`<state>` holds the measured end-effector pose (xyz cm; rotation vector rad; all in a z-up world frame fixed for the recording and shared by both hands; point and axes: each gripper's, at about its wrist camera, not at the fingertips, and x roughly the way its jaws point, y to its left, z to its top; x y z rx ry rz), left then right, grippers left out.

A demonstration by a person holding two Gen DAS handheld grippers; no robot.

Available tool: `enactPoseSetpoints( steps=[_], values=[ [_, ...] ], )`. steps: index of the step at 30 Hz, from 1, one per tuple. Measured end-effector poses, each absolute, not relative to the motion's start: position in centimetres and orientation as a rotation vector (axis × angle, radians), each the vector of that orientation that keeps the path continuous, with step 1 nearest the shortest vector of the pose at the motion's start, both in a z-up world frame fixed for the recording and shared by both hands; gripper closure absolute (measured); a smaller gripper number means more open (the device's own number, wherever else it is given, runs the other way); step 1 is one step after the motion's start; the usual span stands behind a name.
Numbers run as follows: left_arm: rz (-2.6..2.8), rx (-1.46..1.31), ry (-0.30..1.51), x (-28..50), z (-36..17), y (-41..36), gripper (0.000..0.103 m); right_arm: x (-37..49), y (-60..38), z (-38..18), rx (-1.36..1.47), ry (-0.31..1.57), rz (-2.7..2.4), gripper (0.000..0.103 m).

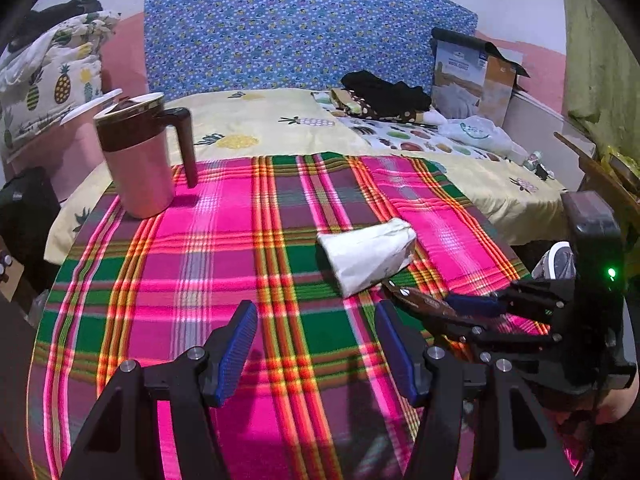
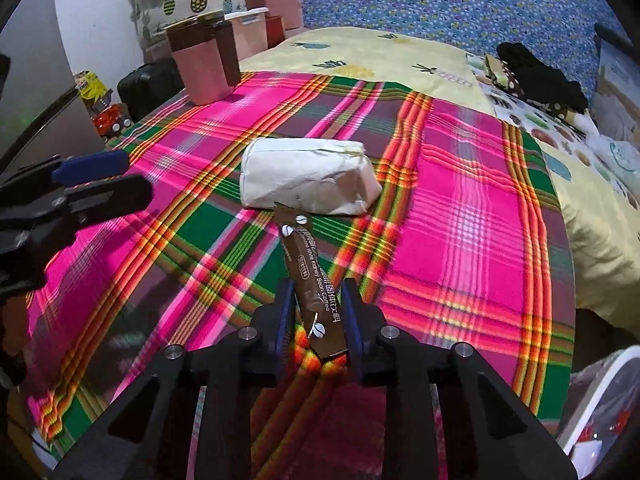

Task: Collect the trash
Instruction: 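Grasp the brown coffee packet with the right tool while the left grasps the white paper bundle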

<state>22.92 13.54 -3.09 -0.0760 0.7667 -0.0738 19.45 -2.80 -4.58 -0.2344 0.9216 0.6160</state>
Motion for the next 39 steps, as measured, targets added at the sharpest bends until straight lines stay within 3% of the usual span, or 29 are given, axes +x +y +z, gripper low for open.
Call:
enactPoseSetpoints(
  steps=[20, 39],
  values=[
    [-0.296, 0.047, 0.803, 32.5, -5.1, 10.0, 0.042, 18.7, -8.8, -4.3, -0.06, 0.94, 0.522, 0.079],
    [-0.333, 0.246, 0.866, 30.1, -7.2, 5.0, 0.041, 18.1, -11.4, -3.7, 0.004, 0.921, 0.484, 0.079]
  ],
)
